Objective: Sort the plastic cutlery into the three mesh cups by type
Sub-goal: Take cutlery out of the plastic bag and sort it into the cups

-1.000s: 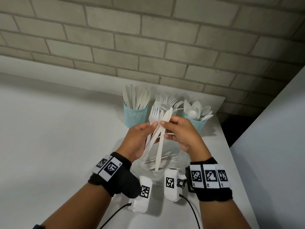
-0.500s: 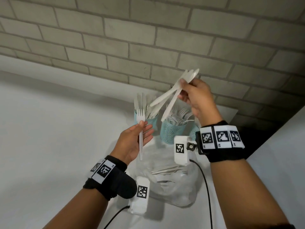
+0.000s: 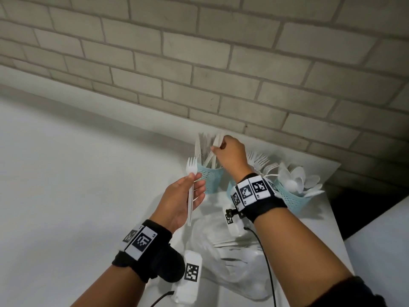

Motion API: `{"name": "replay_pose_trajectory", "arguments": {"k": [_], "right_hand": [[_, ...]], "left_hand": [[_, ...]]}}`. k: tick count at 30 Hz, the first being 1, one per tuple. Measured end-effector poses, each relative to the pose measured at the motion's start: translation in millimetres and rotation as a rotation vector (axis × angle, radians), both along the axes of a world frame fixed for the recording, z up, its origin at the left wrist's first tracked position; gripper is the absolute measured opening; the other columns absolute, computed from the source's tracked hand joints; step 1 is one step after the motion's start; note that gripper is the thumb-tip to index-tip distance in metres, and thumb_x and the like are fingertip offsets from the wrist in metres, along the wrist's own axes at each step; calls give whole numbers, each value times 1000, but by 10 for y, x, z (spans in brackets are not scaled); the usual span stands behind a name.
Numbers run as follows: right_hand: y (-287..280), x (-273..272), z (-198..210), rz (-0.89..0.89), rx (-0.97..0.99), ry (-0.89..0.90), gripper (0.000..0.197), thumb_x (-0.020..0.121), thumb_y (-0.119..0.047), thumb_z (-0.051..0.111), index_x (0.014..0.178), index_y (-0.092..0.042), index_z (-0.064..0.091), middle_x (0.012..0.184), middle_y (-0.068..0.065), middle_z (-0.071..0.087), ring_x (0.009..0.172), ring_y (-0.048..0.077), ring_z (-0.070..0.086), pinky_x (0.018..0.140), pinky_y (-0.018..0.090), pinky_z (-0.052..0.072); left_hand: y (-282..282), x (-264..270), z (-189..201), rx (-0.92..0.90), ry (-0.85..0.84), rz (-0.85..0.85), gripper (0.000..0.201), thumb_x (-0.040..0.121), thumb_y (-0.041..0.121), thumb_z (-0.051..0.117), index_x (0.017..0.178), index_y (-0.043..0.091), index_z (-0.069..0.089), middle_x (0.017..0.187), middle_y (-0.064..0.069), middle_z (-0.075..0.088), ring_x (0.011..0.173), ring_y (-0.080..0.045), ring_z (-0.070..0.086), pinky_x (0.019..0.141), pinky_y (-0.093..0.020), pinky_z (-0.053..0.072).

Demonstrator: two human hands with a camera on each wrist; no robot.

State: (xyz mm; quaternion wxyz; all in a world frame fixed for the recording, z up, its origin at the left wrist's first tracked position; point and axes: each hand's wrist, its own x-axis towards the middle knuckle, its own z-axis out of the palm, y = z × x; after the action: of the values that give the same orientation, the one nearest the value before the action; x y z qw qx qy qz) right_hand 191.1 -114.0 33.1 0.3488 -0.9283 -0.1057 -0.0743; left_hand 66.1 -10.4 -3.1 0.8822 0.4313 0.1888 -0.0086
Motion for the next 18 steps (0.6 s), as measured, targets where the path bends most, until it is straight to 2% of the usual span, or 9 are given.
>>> {"name": "replay_pose_trajectory", "arguments": {"k": [3,6,7,8,10,11,14,15,18], "right_hand": [[19,36,8,59,-123,79,22,86,-27,64,76,-12,53,78,3,57,78,25,57,65,26,38],[4,43,60,59,-189,131,26,84,-28,68,70,-13,51,74,1,55,80,24,56,63,25,39],[-2,36,92,61,-166,142,22,83,-28,69,78,-12,55,81,3,57,84,24,56,64,24,40],[-11,25,121,57,-120,134,27,83,-30,69,95,-9,59,96,7,60,90,24,56,68,24,41],[-39,-33,189,26,6,83,50,85,-34,66,124,-7,51,119,13,53,101,25,56,77,25,42],[-59,-94,219,16,68,32,50,86,-35,64,126,-9,50,118,12,52,98,23,56,75,23,42],[-141,-345,297,101,153,18,38,86,-36,64,118,-14,58,89,-4,53,85,13,52,62,15,38],[-179,-437,307,149,140,71,38,86,-37,64,116,-15,59,87,-6,54,84,12,52,64,16,39],[-298,-659,255,225,32,177,41,84,-33,67,118,-15,56,97,2,63,87,16,62,71,24,47]], "left_hand": [[-5,13,-7,42,10,-21,24,97,27,49,101,11,67,71,2,68,58,-5,61,55,-15,53],[-36,11,4,95,0,-65,26,99,26,44,108,13,65,70,4,67,56,-4,57,53,-15,49],[-41,5,10,103,-7,-81,27,100,25,42,110,13,64,70,4,67,56,-5,57,53,-16,48],[-44,0,17,103,-15,-95,28,101,24,39,111,13,63,71,3,67,57,-5,56,53,-16,47],[-49,2,30,91,-31,-113,29,102,21,36,113,12,61,75,1,64,60,-8,53,53,-17,44],[-62,3,36,85,-39,-121,29,102,20,36,113,12,61,76,0,62,62,-8,51,54,-17,43],[-133,13,65,96,-69,-162,26,102,18,37,106,10,62,79,-1,58,64,-8,47,56,-17,41],[-171,14,73,110,-80,-180,25,101,18,38,103,10,62,79,-1,58,64,-8,46,57,-17,41],[-290,22,69,153,-124,-225,22,99,14,42,94,8,63,78,-2,58,62,-7,48,59,-17,41]]}}
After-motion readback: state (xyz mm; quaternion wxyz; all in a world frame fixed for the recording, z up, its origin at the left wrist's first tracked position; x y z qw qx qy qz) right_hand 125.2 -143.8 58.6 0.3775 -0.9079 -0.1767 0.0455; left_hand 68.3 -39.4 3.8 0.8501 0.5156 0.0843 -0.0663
